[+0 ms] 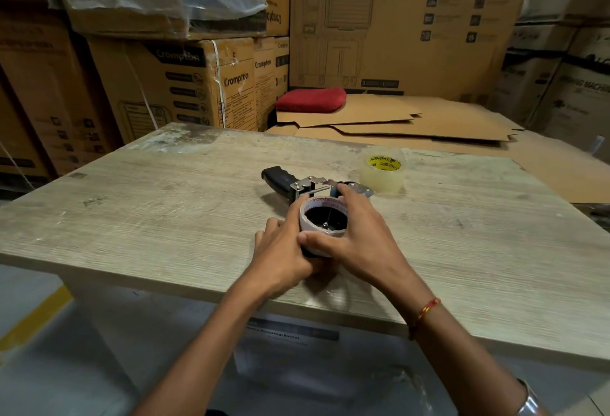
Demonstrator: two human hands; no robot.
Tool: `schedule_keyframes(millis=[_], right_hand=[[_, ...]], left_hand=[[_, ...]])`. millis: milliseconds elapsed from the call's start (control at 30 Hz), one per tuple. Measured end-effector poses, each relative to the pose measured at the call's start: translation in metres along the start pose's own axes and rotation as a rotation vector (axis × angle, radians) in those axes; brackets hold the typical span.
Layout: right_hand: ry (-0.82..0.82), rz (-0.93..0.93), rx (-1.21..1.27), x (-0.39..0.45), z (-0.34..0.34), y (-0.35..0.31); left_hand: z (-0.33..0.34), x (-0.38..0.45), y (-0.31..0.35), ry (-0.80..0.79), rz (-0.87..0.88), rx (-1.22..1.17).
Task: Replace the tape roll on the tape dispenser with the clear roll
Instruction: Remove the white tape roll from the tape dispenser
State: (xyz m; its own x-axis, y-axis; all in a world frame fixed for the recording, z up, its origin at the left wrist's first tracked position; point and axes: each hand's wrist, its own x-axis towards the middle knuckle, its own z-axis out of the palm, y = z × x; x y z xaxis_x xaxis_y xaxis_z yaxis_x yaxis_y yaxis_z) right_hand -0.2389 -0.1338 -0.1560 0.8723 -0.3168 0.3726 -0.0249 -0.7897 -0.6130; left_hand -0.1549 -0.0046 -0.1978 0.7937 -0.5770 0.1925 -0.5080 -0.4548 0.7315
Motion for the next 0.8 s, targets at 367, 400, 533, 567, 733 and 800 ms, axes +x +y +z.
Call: schedule_keyframes(millis=[367,400,533,567,733,800], right_hand=[[-0.012,-0.024,0.11,0.003,-0.017,0.007],[-0.02,-0.028,0.121,0.004,-0.019,0.008],[-0.073,-0.04,0.177,0.01,-0.025,0.011],[-0.086,-0.045,0.196,0.012,-0.027,0.012],[-0.096,-0.043,0.236,0.016,-0.029,0.012],[-0.064,-0.034,0.275,0.013,-0.026,0.013]], left_hand=[[-0.005,0.012,0.005,-0.062,0.127,-0.043],[-0.004,0.012,0.004,-0.055,0.134,-0.058],[-0.004,0.013,0.002,-0.044,0.162,-0.121],[-0.005,0.014,0.002,-0.048,0.179,-0.146],[-0.004,0.014,0.001,0.001,0.2,-0.13],[-0.003,0.013,0.001,0.006,0.182,-0.121]])
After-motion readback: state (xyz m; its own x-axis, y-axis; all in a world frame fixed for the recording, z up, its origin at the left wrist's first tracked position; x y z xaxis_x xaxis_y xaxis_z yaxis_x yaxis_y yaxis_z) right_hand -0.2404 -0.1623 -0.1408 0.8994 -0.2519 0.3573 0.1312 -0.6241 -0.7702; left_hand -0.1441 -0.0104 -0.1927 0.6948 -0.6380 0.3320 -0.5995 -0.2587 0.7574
